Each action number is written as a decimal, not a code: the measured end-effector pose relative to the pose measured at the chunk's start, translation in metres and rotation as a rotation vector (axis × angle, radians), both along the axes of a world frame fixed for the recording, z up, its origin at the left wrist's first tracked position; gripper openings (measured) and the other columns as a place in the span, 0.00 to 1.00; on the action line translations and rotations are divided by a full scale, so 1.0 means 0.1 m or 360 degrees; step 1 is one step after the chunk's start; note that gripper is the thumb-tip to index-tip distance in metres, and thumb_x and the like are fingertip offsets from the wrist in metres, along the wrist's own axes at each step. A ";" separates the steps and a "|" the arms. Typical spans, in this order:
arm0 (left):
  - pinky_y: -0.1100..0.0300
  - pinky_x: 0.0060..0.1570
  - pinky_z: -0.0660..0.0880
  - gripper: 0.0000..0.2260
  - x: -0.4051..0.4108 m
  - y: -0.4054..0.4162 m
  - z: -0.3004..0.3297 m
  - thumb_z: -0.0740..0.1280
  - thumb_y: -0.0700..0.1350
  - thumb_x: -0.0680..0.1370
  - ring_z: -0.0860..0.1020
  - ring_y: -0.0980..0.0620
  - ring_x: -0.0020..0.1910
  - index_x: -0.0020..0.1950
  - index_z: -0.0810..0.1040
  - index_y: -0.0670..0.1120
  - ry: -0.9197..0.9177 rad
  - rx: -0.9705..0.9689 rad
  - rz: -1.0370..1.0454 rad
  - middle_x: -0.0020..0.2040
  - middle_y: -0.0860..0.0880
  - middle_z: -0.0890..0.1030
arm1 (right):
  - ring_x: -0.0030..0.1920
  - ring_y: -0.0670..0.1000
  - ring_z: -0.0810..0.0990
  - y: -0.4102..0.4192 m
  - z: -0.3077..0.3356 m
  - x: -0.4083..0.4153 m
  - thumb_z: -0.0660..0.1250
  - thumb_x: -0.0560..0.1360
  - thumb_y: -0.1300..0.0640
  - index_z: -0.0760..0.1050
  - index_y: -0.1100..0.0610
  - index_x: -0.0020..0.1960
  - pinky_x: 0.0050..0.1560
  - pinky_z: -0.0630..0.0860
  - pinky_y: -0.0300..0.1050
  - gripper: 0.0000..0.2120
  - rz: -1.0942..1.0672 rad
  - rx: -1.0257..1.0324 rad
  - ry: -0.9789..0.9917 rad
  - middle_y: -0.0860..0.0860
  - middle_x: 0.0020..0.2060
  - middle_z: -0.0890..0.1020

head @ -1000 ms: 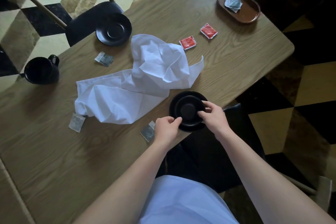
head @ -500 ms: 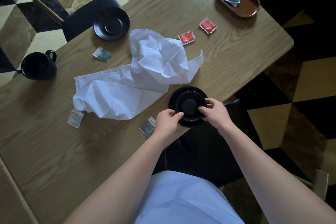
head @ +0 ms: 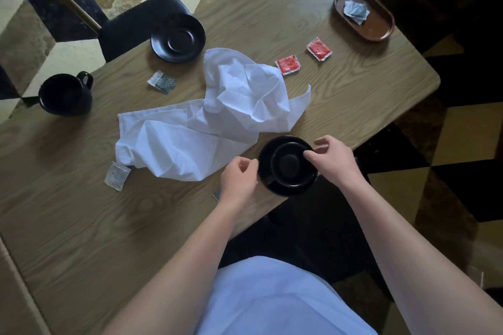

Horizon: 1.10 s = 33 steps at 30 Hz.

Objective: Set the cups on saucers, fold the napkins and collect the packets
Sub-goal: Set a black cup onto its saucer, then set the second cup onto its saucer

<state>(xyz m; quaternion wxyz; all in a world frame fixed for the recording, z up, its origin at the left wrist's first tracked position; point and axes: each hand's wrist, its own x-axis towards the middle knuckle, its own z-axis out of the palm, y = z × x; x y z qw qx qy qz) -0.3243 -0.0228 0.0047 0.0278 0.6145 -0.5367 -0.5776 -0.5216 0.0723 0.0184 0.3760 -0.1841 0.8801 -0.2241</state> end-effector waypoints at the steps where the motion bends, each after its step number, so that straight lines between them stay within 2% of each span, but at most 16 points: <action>1: 0.54 0.42 0.80 0.06 0.06 -0.10 0.03 0.63 0.54 0.79 0.83 0.54 0.43 0.47 0.77 0.54 0.0027 -0.0038 0.0085 0.45 0.55 0.81 | 0.51 0.48 0.81 -0.12 0.08 0.01 0.70 0.72 0.48 0.76 0.53 0.63 0.41 0.75 0.38 0.21 0.0028 -0.0052 0.0047 0.48 0.51 0.82; 4: 0.59 0.36 0.78 0.04 0.31 -0.51 0.12 0.62 0.49 0.80 0.82 0.56 0.39 0.49 0.76 0.53 0.0100 -0.0112 0.0368 0.47 0.52 0.81 | 0.47 0.42 0.81 -0.63 0.29 0.18 0.69 0.73 0.50 0.78 0.50 0.58 0.38 0.72 0.33 0.14 0.0190 -0.0227 0.0094 0.44 0.46 0.83; 8: 0.62 0.31 0.76 0.04 0.79 -1.16 0.26 0.63 0.45 0.79 0.82 0.55 0.35 0.47 0.77 0.49 0.0220 -0.0206 0.0862 0.43 0.49 0.81 | 0.49 0.46 0.83 -1.48 0.37 0.64 0.69 0.75 0.54 0.80 0.53 0.58 0.48 0.80 0.44 0.13 0.0419 -0.0346 -0.0004 0.49 0.48 0.85; 12: 0.62 0.27 0.72 0.03 1.38 -1.77 0.29 0.63 0.45 0.76 0.83 0.53 0.34 0.45 0.77 0.49 0.0254 -0.0287 0.1293 0.38 0.50 0.81 | 0.48 0.47 0.83 -2.36 0.34 1.22 0.69 0.75 0.54 0.81 0.54 0.55 0.48 0.81 0.45 0.10 0.0754 -0.0342 -0.0115 0.48 0.47 0.85; 16: 0.64 0.24 0.72 0.03 1.94 -2.31 0.12 0.64 0.42 0.77 0.80 0.51 0.30 0.44 0.75 0.48 0.0348 -0.0170 0.1585 0.36 0.48 0.79 | 0.50 0.54 0.85 -3.15 0.20 1.79 0.69 0.74 0.57 0.82 0.58 0.56 0.54 0.83 0.55 0.11 0.0933 -0.0262 -0.0286 0.54 0.48 0.86; 18: 0.63 0.25 0.74 0.02 2.16 -2.58 -0.01 0.63 0.42 0.80 0.79 0.51 0.30 0.47 0.74 0.47 0.0395 -0.0069 0.1661 0.38 0.47 0.78 | 0.49 0.58 0.86 -3.47 0.10 2.04 0.68 0.75 0.59 0.82 0.61 0.54 0.52 0.84 0.57 0.10 0.0941 -0.0235 -0.0383 0.58 0.47 0.86; 20: 0.63 0.24 0.76 0.01 2.30 -2.86 -0.13 0.64 0.44 0.81 0.78 0.50 0.31 0.50 0.73 0.47 0.0404 0.0013 0.1721 0.41 0.46 0.76 | 0.44 0.57 0.86 -3.76 -0.02 2.25 0.67 0.75 0.59 0.81 0.63 0.51 0.49 0.85 0.55 0.08 0.0945 -0.0187 -0.0482 0.59 0.44 0.86; 22: 0.59 0.28 0.79 0.10 2.36 -3.12 -0.23 0.66 0.47 0.80 0.79 0.48 0.35 0.60 0.73 0.46 0.0390 0.0056 0.1716 0.49 0.44 0.76 | 0.40 0.53 0.84 -3.98 -0.12 2.42 0.68 0.76 0.58 0.80 0.61 0.48 0.48 0.84 0.52 0.07 0.0893 -0.0110 -0.0627 0.57 0.43 0.83; 25: 0.52 0.39 0.82 0.24 2.43 -3.48 -0.35 0.70 0.49 0.78 0.77 0.48 0.48 0.72 0.69 0.47 0.0357 -0.0018 0.1712 0.61 0.47 0.73 | 0.41 0.53 0.84 -4.25 -0.27 2.66 0.69 0.78 0.53 0.76 0.58 0.49 0.49 0.83 0.51 0.08 0.0757 -0.0005 -0.0854 0.56 0.45 0.82; 27: 0.47 0.48 0.83 0.25 2.46 -3.66 -0.43 0.72 0.50 0.76 0.77 0.50 0.55 0.72 0.72 0.48 0.0288 -0.0093 0.1628 0.63 0.49 0.76 | 0.47 0.55 0.86 -4.39 -0.36 2.77 0.69 0.78 0.49 0.75 0.59 0.54 0.49 0.84 0.50 0.14 0.0635 0.0020 -0.0969 0.58 0.50 0.82; 29: 0.46 0.49 0.83 0.20 2.47 -3.78 -0.48 0.73 0.48 0.75 0.79 0.49 0.56 0.66 0.77 0.48 0.0261 -0.0093 0.1495 0.59 0.49 0.80 | 0.49 0.57 0.86 -4.49 -0.45 2.84 0.69 0.77 0.47 0.73 0.61 0.58 0.49 0.85 0.50 0.19 0.0552 0.0025 -0.0979 0.58 0.53 0.82; 31: 0.46 0.48 0.83 0.14 2.47 -3.85 -0.53 0.71 0.42 0.75 0.80 0.48 0.54 0.61 0.79 0.49 0.0233 -0.0066 0.1404 0.55 0.49 0.82 | 0.48 0.57 0.86 -4.55 -0.53 2.88 0.69 0.77 0.46 0.73 0.61 0.63 0.50 0.85 0.52 0.23 0.0515 0.0007 -0.0969 0.58 0.52 0.82; 33: 0.45 0.50 0.83 0.18 2.46 -3.87 -0.60 0.68 0.38 0.75 0.81 0.47 0.55 0.65 0.79 0.47 0.0147 -0.0092 0.1358 0.58 0.47 0.83 | 0.44 0.56 0.85 -4.58 -0.59 2.86 0.69 0.77 0.47 0.72 0.61 0.67 0.51 0.85 0.54 0.24 0.0468 -0.0030 -0.1013 0.57 0.49 0.83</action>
